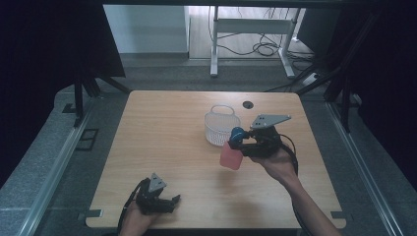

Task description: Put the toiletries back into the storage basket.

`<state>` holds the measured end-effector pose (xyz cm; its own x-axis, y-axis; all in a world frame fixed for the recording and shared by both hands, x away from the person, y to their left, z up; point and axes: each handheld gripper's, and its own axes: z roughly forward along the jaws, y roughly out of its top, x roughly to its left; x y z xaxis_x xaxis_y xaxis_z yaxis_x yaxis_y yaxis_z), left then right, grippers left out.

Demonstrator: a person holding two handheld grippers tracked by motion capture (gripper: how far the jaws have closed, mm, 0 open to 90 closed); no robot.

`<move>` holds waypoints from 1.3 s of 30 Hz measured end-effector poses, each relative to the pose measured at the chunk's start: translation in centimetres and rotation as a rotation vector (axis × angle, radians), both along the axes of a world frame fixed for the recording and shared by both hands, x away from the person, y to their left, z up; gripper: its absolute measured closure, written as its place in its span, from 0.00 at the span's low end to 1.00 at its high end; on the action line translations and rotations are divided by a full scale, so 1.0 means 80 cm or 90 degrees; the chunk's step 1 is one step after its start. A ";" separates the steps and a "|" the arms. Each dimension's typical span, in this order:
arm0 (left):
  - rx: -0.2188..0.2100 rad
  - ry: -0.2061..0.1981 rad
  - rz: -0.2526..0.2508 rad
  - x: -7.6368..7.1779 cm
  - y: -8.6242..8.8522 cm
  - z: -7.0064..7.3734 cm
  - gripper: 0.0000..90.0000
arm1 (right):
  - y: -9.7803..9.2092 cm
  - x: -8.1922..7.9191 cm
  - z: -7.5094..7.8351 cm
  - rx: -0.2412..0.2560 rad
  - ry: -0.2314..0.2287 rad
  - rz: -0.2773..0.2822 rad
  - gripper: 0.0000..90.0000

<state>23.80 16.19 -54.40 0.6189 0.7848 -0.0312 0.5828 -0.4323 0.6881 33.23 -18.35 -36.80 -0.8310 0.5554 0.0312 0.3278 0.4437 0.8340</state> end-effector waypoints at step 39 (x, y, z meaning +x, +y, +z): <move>0.001 0.001 -0.001 0.000 0.000 0.000 0.12 | 0.021 0.067 0.037 -0.006 -0.025 -0.062 0.58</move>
<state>23.81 16.21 -54.40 0.6198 0.7841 -0.0307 0.5830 -0.4339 0.6869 38.62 -16.66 -33.84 -0.7734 0.6339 -0.0055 0.3371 0.4185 0.8434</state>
